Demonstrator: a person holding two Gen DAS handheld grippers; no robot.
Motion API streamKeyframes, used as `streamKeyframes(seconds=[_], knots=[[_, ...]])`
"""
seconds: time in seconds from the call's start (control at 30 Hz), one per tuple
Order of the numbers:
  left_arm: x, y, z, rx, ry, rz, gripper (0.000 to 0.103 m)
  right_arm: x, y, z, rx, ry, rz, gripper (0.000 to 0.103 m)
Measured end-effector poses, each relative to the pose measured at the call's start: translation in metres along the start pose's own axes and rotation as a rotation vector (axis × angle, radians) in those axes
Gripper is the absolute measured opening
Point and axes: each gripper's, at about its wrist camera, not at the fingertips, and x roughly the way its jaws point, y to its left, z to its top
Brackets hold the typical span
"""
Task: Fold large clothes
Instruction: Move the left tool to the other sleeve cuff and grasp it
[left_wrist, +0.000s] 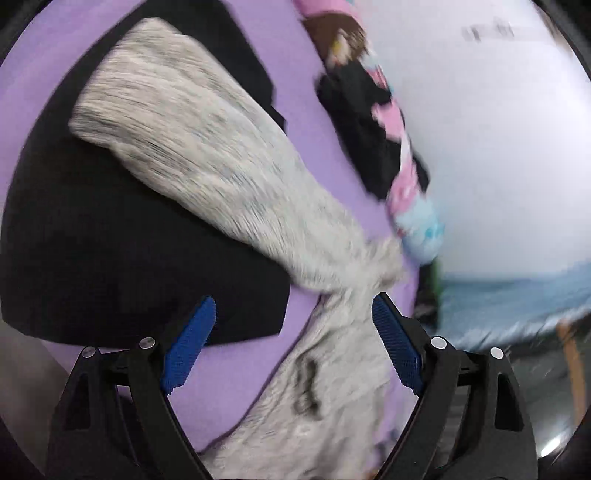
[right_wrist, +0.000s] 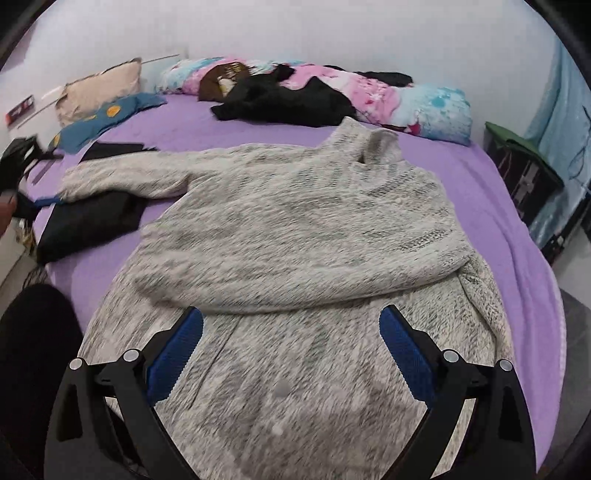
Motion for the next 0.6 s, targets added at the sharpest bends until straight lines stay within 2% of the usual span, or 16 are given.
streamKeyframes(seconds=[0.1,0.23,0.37,0.6], knots=[[-0.019,0.020,0.024,-0.063,-0.055,-0.013,0.083,-0.014,0.016,-0.003,-0.046,-0.029,-0.024,0.094],[-0.035,0.041,0.051,-0.101,-0.098,0.014,0.083,-0.020,0.036,0.000,-0.042,-0.040,0.015,0.094],[-0.036,0.061,0.066,-0.154,-0.088,0.055,0.083,-0.017,0.057,0.004,-0.080,-0.030,0.036,0.094],[-0.017,0.085,0.075,-0.200,-0.075,0.059,0.083,-0.017,0.072,0.019,-0.083,-0.052,0.057,0.094]])
